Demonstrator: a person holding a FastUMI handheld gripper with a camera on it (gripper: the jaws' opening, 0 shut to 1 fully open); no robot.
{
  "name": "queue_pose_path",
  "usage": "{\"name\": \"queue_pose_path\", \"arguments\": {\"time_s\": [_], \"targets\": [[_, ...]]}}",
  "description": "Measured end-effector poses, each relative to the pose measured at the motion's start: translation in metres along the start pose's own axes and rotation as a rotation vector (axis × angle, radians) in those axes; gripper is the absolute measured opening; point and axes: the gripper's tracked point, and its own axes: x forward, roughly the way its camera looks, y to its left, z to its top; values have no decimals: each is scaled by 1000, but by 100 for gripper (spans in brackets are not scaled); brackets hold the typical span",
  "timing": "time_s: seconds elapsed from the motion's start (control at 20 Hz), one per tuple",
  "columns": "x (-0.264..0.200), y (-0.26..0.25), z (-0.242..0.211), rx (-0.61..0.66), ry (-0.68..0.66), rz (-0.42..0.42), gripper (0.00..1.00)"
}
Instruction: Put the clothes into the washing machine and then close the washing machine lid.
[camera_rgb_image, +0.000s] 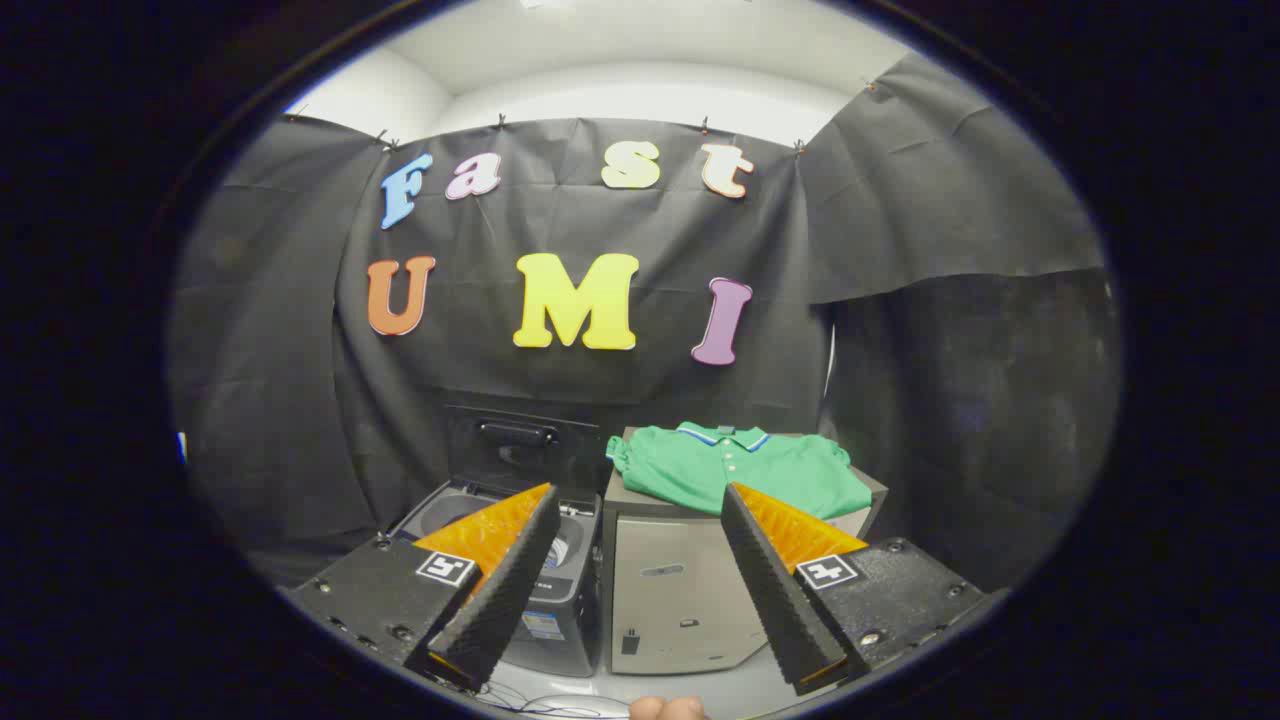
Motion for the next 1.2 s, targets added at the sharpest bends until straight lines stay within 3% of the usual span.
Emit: {"name": "queue_pose_path", "arguments": {"time_s": [1.2], "targets": [[10,-3,12,-35,0,0,100]]}}
